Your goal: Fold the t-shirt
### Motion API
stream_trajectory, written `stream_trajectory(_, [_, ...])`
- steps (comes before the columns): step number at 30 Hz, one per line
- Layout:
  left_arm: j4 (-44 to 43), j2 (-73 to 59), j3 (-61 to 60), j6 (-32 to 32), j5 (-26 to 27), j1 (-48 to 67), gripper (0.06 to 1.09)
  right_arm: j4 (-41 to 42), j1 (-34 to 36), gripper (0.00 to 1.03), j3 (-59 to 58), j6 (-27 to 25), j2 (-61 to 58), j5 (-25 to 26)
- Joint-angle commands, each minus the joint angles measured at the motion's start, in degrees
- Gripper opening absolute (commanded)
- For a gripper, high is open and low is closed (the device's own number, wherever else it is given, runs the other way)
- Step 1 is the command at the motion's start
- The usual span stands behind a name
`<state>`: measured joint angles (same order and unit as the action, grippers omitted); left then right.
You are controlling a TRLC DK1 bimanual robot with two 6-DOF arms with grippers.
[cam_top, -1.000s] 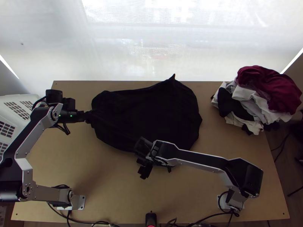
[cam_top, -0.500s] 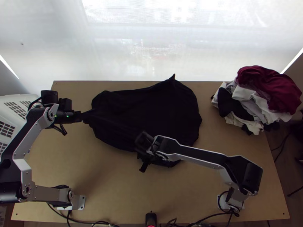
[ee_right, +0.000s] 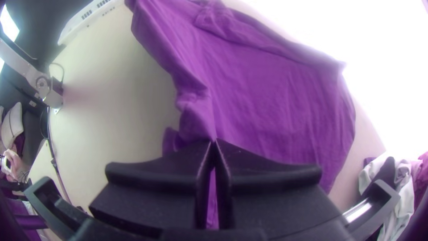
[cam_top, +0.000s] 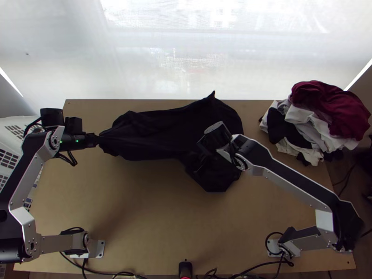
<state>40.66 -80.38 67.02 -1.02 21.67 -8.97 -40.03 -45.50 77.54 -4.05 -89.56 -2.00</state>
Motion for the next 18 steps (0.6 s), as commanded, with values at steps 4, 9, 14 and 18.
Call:
stream_trajectory(4, [1.6,2.9,1.8,1.7,0.2,3.8,0.09,-4.4,7.9,0.03,3.2,-1.2,8.3,0.3])
stream_trajectory(9, [3.2,5.7,2.2,1.8,0.6,5.1,0.09,-5.5,9.7,0.03,5.6,-1.5,9.9,1.1])
stream_trajectory(14, [5.0,8.8,6.7,2.2,1.3,4.9,0.09,-5.9,10.3,0.03,10.7,-1.8,10.1,3.2])
stream_trajectory(18, [6.8,10.2,13.0,2.3,1.3,4.6,0.09,-5.7,10.3,0.03,14.5,-3.6,10.2,6.0])
